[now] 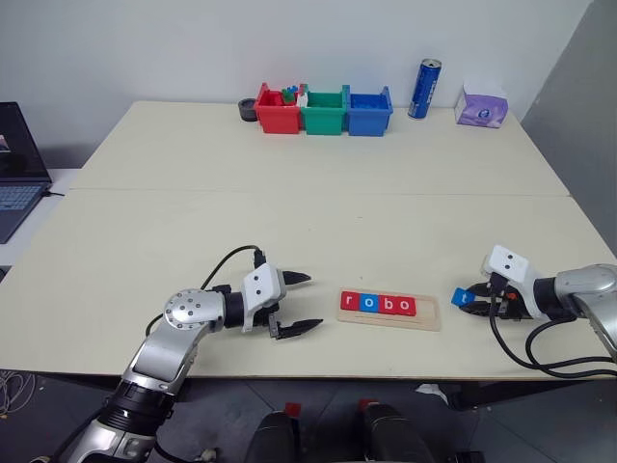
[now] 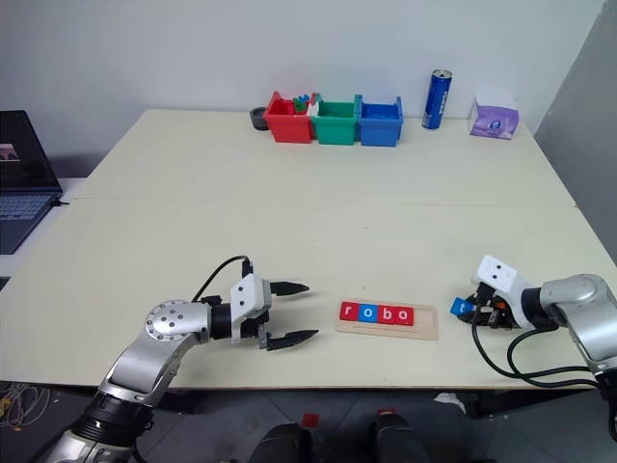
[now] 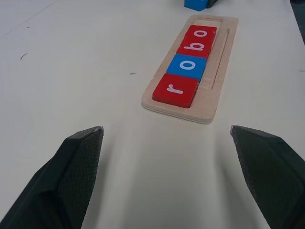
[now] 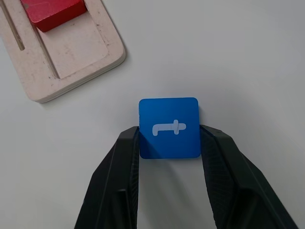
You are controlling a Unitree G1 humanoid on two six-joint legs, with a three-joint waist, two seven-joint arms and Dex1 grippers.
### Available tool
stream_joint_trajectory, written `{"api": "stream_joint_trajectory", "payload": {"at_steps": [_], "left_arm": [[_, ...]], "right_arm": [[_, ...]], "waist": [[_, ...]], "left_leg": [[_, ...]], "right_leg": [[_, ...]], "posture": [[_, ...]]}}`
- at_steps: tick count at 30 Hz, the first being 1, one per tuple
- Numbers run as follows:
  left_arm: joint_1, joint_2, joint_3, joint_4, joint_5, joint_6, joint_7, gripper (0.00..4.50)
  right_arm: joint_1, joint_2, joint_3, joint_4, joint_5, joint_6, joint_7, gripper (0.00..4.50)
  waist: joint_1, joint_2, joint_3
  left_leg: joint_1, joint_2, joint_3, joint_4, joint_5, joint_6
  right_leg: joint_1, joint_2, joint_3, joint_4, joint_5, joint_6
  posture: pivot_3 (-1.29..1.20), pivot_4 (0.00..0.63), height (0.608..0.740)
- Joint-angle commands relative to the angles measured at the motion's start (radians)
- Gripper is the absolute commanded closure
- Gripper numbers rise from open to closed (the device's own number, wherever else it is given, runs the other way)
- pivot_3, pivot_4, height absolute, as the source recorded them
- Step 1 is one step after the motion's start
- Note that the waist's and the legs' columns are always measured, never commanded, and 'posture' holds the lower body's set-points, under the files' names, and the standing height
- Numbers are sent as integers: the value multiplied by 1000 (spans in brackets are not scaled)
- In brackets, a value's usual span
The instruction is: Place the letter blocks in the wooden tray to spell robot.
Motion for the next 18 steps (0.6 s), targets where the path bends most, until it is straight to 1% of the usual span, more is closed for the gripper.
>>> {"api": "stream_joint_trajectory", "payload": {"at_steps": [1,5,8,11,18], "left_arm": [[-8,9,9,-34,-1,-3,1,0],[-8,11,8,-37,0,1,-1,0],[-9,12,6,-41,0,5,-2,0],[-13,12,5,-40,1,5,-4,0],[-18,11,4,-38,2,2,-4,0]], "right_arm": [[5,-12,-35,-108,52,17,45,3049],[28,-8,-45,-251,110,70,54,3049],[31,-7,-19,-320,105,98,36,3049],[8,-3,28,-333,62,112,13,3049],[-70,5,116,-302,-1,99,23,3049]], "waist": [[0,0,0],[-1,1,0],[0,1,0],[0,1,1],[0,1,1]], "left_leg": [[0,0,0,0,0,0],[0,0,-1,0,0,0],[0,0,-2,0,0,0],[0,0,-1,0,0,0],[0,0,-1,0,0,0]], "right_leg": [[0,0,0,0,0,0],[0,0,0,0,0,0],[0,0,0,0,0,0],[0,0,0,0,0,0],[0,0,0,0,0,0]], "posture": [[0,150,740],[0,150,740],[0,150,740],[0,150,740],[0,150,740]]}}
